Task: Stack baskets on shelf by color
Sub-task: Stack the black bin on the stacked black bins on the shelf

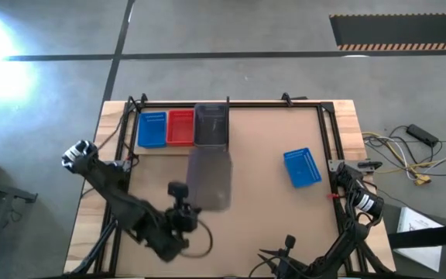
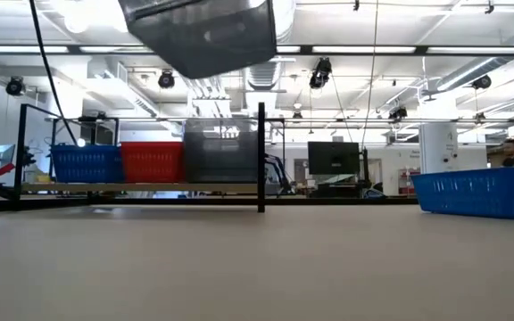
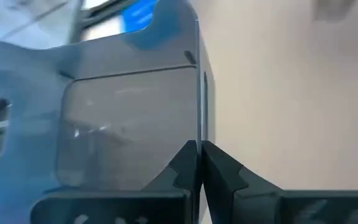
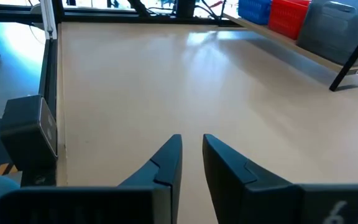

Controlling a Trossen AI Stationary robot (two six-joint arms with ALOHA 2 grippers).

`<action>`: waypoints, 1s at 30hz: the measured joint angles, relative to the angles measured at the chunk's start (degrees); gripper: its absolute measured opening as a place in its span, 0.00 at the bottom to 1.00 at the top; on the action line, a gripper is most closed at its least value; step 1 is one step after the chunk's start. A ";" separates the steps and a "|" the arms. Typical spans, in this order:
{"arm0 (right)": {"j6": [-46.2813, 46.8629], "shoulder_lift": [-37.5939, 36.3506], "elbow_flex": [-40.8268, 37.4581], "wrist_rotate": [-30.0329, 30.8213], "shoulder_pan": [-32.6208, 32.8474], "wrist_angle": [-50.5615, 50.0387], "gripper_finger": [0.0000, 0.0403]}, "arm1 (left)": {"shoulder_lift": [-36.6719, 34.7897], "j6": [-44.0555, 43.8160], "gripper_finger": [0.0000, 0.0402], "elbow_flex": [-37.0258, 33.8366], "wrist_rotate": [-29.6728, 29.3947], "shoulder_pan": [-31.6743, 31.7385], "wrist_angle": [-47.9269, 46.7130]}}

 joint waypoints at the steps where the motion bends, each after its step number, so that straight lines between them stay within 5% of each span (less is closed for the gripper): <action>1: 0.00 0.00 0.00 0.02 0.00 -0.02 0.14 | -1.27 0.83 0.00 -0.36 -0.97 0.90 -1.35; 15: 0.11 0.00 0.00 0.03 0.00 0.20 0.13 | -12.50 27.51 0.00 -9.22 -1.30 31.00 -3.02; 18: 0.09 0.00 0.00 0.02 0.00 0.31 0.13 | -13.73 32.96 0.00 -12.15 3.34 36.66 -0.33; 23: 0.04 0.00 0.00 0.02 0.00 0.33 0.13 | -14.65 39.96 0.00 -17.14 15.45 42.15 9.29; 30: 0.15 0.00 0.00 -0.01 0.00 0.37 0.13 | -14.54 42.26 0.00 -19.33 18.57 43.47 13.49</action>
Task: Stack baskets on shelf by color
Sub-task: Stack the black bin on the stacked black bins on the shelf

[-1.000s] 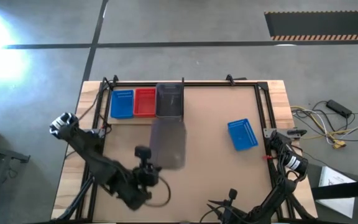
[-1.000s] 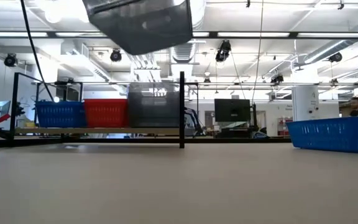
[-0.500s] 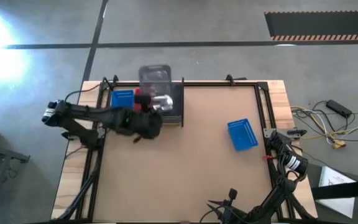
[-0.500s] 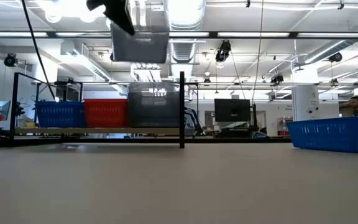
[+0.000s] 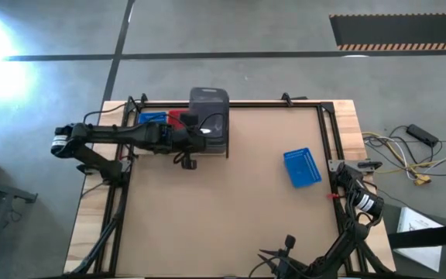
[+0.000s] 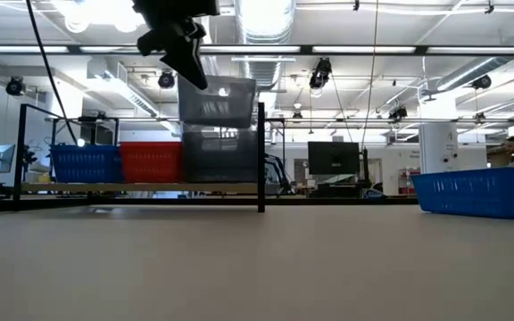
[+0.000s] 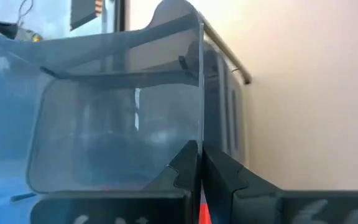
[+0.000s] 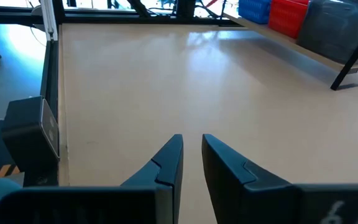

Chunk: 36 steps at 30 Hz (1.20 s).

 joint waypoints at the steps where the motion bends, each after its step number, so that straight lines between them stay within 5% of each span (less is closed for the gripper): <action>1: -0.04 0.00 0.00 0.00 0.00 0.00 0.13 | 0.00 0.06 0.00 0.00 0.92 0.02 0.21; 7: -0.07 0.00 0.00 0.01 0.00 -0.01 0.13 | -0.80 0.03 0.00 -0.09 6.85 0.35 0.68; 21: -0.02 0.00 0.00 0.00 0.00 0.04 0.13 | -0.85 -0.06 0.01 -5.36 7.22 1.86 4.11; 36: 0.01 0.00 0.00 -0.02 0.00 0.04 0.13 | -3.37 -2.09 0.36 -3.49 6.53 1.53 6.52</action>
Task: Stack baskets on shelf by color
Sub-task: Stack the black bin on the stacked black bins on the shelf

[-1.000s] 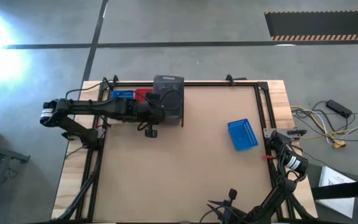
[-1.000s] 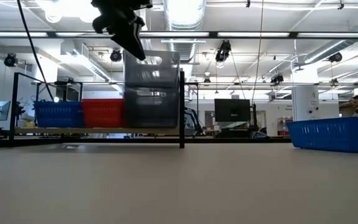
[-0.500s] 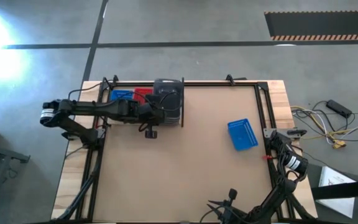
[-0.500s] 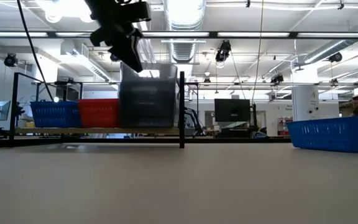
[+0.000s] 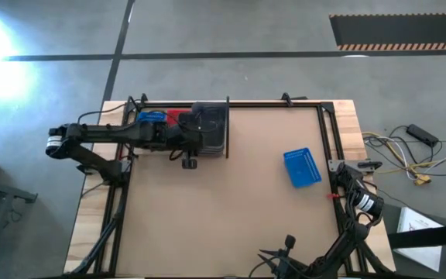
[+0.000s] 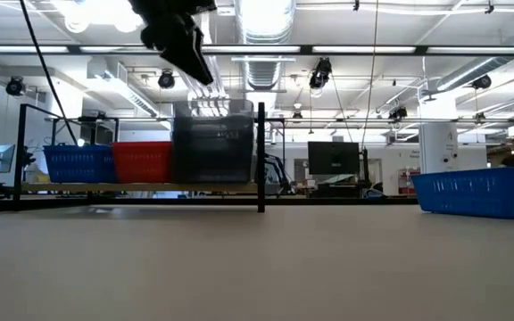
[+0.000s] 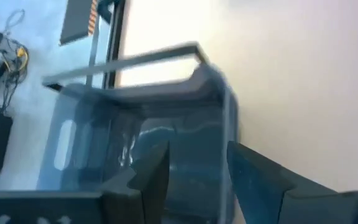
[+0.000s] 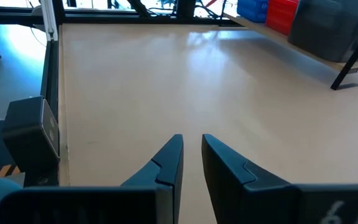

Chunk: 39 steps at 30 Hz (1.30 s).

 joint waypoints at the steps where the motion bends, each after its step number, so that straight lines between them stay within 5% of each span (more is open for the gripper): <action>1: -0.01 0.00 0.00 0.01 0.00 0.02 0.13 | -0.55 -0.45 0.37 0.22 -0.23 -0.67 0.02; 9: -0.06 0.00 0.00 0.04 0.00 0.00 0.13 | -1.29 -5.28 0.30 0.63 -0.82 -9.10 -7.70; 17: -0.02 0.00 0.00 0.04 -0.40 0.02 0.13 | 6.62 -14.92 0.15 0.52 0.93 -12.68 -11.53; 25: -0.14 0.00 0.00 0.04 -0.87 0.39 0.13 | 16.88 -14.26 0.06 0.91 -11.87 -11.64 -10.72; 39: -0.62 0.00 0.00 0.02 -1.03 0.63 0.13 | 19.66 -7.36 0.05 1.70 -17.22 -9.47 -1.15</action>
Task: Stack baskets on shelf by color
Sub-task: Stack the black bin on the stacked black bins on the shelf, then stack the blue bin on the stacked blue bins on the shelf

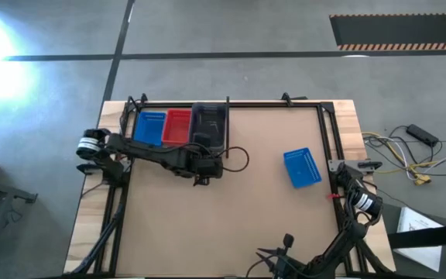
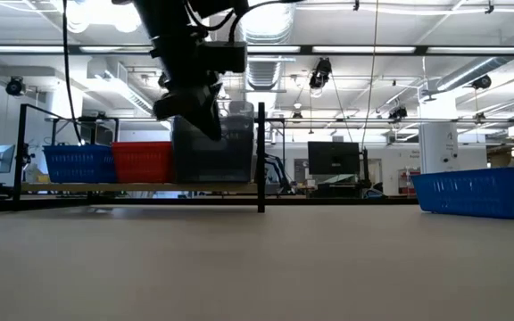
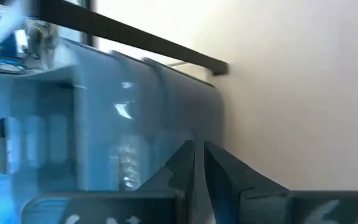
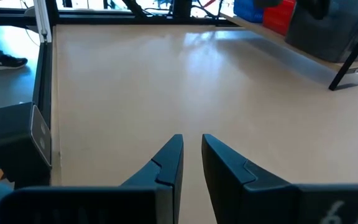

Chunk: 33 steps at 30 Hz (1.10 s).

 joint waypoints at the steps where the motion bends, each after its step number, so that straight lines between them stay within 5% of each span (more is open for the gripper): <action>1: -0.03 0.00 0.00 0.00 0.00 0.02 0.13 | -0.05 0.54 0.05 0.00 -0.53 0.23 0.60; 14: -0.66 0.00 0.00 -0.41 0.02 0.17 0.13 | -0.05 3.36 0.05 0.38 -0.61 1.40 6.06; 20: -4.59 -0.50 0.24 -9.28 0.03 -2.16 0.13 | -3.27 -1.06 0.05 1.11 -0.65 -4.67 4.33; 28: 18.19 -7.38 4.02 -22.81 -0.62 -37.75 0.13 | -7.16 -20.84 0.05 -0.35 -0.58 -21.40 7.33; 33: 21.91 -13.12 2.69 -29.70 -3.53 -58.02 0.13 | -4.09 -22.54 0.05 -3.63 -1.97 -32.62 21.56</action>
